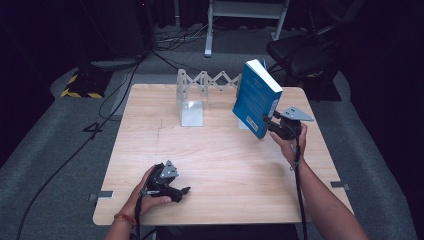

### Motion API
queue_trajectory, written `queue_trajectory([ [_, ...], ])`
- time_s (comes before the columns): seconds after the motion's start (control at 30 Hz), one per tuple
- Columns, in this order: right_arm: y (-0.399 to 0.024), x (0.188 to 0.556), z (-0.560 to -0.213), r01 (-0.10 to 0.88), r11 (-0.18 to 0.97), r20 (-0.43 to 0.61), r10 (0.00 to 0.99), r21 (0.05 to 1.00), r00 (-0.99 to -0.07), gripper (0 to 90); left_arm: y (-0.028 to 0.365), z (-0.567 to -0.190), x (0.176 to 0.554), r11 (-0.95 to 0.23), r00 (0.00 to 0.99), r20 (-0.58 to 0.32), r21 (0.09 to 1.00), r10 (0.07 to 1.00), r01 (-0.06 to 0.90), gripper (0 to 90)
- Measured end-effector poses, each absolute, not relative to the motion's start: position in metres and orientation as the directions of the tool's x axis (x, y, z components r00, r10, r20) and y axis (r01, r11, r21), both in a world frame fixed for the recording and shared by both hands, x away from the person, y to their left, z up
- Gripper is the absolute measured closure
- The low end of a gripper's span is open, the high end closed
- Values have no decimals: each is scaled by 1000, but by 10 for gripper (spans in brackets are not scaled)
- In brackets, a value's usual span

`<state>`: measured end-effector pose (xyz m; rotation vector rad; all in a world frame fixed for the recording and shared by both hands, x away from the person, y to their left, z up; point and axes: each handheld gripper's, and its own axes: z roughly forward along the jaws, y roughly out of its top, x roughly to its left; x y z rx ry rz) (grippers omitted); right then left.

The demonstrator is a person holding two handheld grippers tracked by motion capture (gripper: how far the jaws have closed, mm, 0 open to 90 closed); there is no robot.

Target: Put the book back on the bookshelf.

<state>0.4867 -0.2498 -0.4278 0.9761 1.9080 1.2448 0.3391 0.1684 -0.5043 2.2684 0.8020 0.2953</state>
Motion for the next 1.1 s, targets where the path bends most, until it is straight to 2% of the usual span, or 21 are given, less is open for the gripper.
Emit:
queue_trajectory([
  [0.33, -266, 473, -404, 253, 366, -147, 780, 896, -609, 489, 168, -504, 339, -560, 781, -17, 687, 625, 463, 129],
  [0.53, -268, 467, -400, 272, 474, -173, 703, 838, -690, 419, 168, -504, 339, -559, 779, -18, 687, 626, 465, 128],
  [0.57, -268, 465, -400, 274, 485, -177, 696, 831, -696, 409, 168, -504, 339, -558, 779, -18, 687, 627, 465, 128],
  [0.6, -267, 463, -400, 283, 499, -200, 710, 819, -676, 359, 168, -504, 339, -559, 779, -17, 687, 627, 464, 129],
  [0.7, -271, 460, -399, 297, 517, -197, 700, 803, -686, 354, 168, -504, 339, -558, 779, -18, 688, 627, 465, 128],
  [0.8, -275, 453, -398, 287, 528, -204, 688, 799, -697, 307, 168, -504, 339, -557, 779, -20, 687, 627, 466, 127],
  [1.1, -282, 437, -396, 291, 595, -236, 651, 749, -722, 285, 167, -504, 339, -558, 778, -19, 686, 628, 467, 126],
])
